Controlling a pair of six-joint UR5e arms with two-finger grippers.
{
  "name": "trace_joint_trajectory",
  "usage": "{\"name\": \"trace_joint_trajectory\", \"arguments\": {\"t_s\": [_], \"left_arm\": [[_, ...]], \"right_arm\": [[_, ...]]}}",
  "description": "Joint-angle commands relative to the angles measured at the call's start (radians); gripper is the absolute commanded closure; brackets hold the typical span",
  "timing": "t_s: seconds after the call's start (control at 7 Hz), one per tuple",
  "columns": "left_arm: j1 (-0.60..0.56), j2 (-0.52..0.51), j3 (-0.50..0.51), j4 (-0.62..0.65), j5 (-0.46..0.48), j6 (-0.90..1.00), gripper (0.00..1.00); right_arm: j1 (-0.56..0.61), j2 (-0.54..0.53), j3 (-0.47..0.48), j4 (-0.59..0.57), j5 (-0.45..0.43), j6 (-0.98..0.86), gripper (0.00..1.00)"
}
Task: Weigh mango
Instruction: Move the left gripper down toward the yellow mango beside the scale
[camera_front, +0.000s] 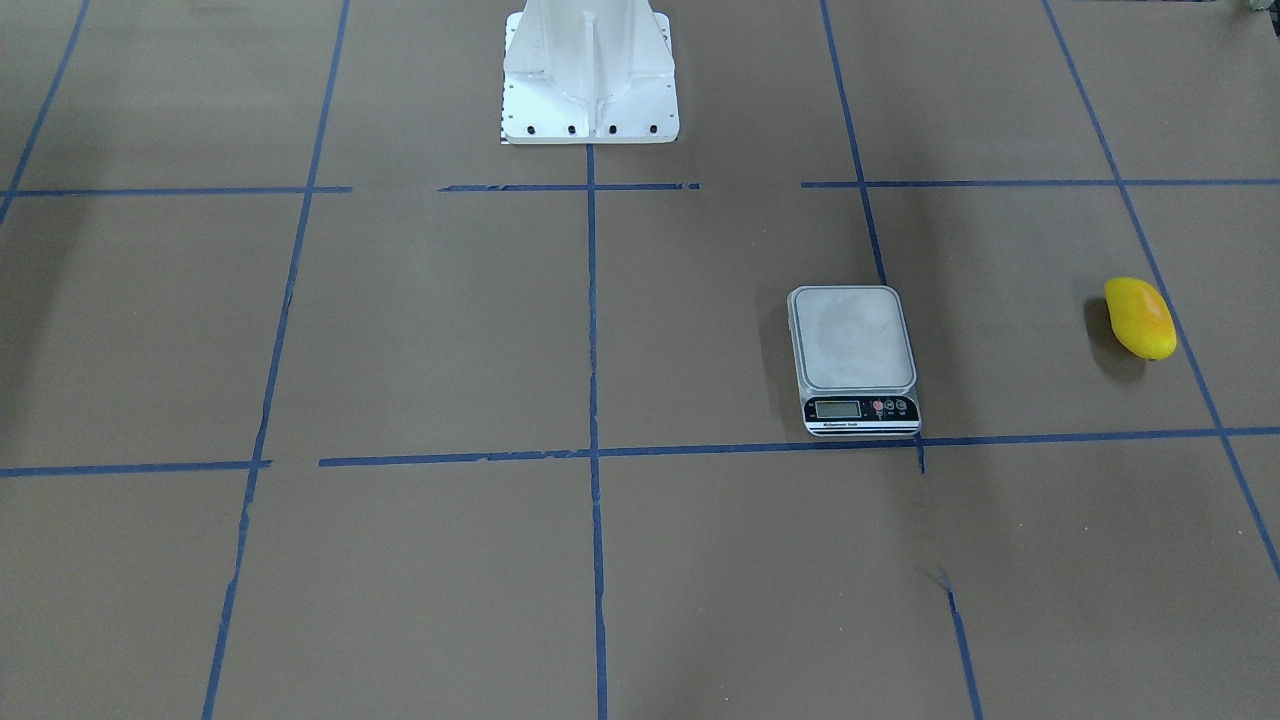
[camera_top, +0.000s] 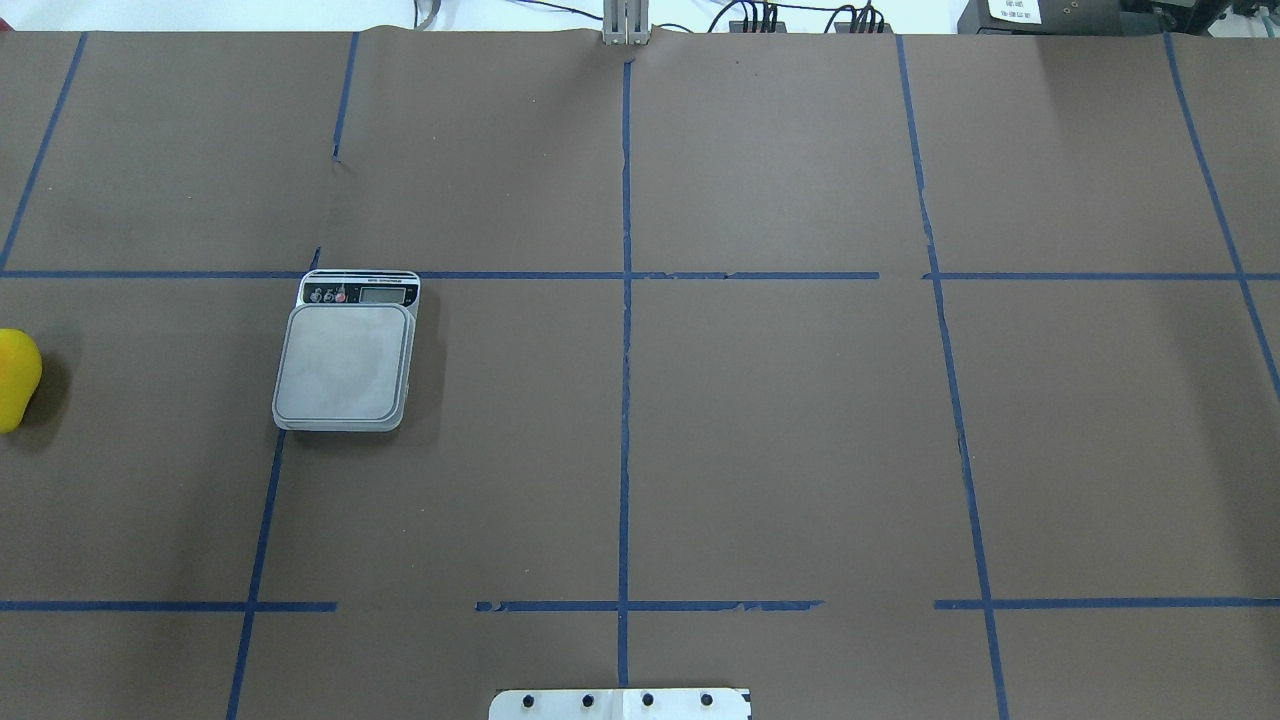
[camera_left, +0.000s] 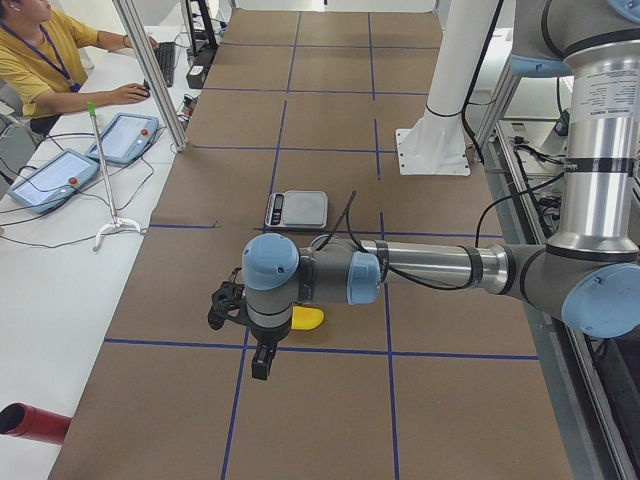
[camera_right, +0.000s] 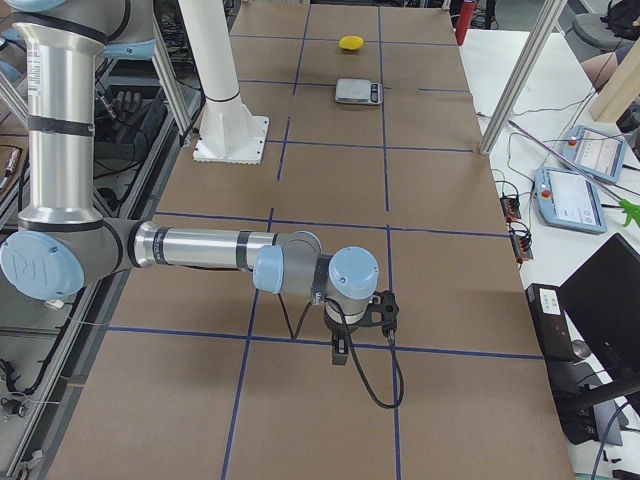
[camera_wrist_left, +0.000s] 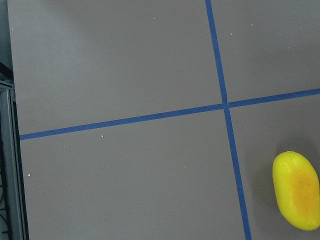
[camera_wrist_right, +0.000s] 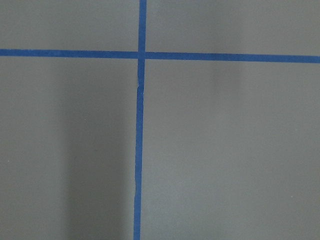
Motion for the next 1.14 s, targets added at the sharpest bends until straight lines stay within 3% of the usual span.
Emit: {"name": "trace_joint_trajectory", "arguments": {"t_s": [0.0,0.57,1.0], "left_arm": [[-0.002,0.013,-0.002,-0.004,-0.002,0.002,0.0],[0.027,0.03,0.02,-0.031,-0.057,-0.015,0.0],[0.33,0.033,0.051,-0.276,-0.047,-0.463,0.0]], "right_arm": [[0.0,0.001,0.0,0.0,0.0,0.0,0.0],[0.0,0.0,0.0,0.0,0.0,0.0,0.0],[0.0,0.001,0.0,0.0,0.0,0.002,0.0]]}}
